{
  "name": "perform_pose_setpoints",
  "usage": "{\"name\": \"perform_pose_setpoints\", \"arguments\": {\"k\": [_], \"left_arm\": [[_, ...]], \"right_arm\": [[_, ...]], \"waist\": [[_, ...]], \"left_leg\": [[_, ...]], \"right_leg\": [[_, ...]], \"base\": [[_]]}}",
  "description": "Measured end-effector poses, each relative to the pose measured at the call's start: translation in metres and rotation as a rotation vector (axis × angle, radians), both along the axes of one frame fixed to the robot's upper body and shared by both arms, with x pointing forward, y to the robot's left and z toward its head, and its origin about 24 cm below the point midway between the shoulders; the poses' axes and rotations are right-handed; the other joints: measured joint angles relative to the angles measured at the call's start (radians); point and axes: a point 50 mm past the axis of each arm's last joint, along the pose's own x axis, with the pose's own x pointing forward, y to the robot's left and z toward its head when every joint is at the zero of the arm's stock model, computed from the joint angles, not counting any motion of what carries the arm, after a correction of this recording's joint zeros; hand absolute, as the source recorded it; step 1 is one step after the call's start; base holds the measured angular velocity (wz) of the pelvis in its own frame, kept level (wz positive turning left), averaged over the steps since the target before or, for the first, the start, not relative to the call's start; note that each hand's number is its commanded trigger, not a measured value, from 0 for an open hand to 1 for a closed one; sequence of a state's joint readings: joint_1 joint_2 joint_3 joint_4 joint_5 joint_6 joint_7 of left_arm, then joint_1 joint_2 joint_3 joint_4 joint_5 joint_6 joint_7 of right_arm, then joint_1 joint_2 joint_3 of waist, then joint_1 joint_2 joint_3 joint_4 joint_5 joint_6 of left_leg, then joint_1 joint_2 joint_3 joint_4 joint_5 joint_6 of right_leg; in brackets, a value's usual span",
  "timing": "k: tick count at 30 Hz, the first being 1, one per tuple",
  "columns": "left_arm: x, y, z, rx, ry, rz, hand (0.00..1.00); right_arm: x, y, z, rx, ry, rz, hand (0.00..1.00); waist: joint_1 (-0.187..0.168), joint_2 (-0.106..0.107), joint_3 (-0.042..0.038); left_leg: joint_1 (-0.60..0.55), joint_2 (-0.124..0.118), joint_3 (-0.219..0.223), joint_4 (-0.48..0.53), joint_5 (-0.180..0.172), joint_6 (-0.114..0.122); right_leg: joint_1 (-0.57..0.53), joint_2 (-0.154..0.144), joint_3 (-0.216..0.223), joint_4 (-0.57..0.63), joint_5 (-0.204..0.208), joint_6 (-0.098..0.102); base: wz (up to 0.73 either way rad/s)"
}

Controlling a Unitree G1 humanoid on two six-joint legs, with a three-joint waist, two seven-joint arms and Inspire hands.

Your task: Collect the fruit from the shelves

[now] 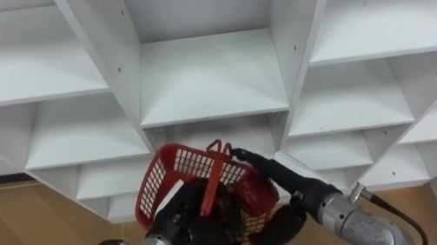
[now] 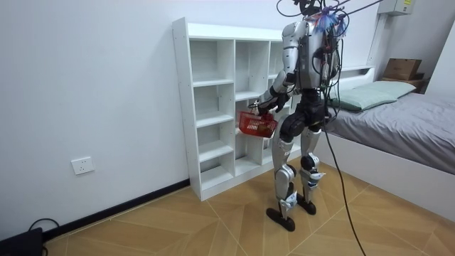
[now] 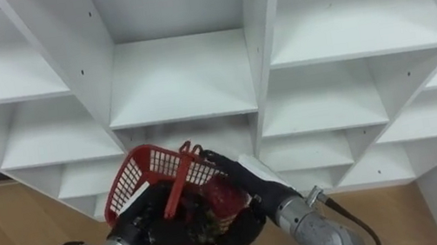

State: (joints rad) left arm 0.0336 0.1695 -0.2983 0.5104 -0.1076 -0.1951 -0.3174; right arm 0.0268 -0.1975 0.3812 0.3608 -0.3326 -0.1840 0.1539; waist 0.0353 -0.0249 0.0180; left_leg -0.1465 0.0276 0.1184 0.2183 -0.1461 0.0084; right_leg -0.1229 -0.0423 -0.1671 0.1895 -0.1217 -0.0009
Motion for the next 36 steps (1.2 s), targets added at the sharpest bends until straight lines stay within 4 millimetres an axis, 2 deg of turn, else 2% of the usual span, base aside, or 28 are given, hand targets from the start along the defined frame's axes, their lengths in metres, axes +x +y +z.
{"name": "perform_pose_setpoints", "arguments": {"k": [25, 36], "left_arm": [[0.002, -0.001, 0.001, -0.004, -0.005, -0.012, 1.0], [-0.016, 0.021, -0.01, 0.058, 0.05, 0.025, 1.0]], "right_arm": [[-0.002, 0.0, -0.006, -0.024, 0.019, 0.006, 0.0], [-0.024, -0.015, -0.021, 0.022, 0.11, -0.09, 0.0]], "waist": [[0.0, -0.001, -0.0001], [-0.004, -0.012, -0.0022]], "left_leg": [[0.004, 0.0, 0.0, -0.004, 0.0, 0.0], [0.034, -0.005, -0.008, -0.014, 0.0, 0.0]], "right_leg": [[0.004, 0.0, -0.001, -0.002, 0.0, 0.0], [0.034, -0.003, -0.003, -0.007, -0.006, 0.004]], "base": [[0.0], [0.01]]}}
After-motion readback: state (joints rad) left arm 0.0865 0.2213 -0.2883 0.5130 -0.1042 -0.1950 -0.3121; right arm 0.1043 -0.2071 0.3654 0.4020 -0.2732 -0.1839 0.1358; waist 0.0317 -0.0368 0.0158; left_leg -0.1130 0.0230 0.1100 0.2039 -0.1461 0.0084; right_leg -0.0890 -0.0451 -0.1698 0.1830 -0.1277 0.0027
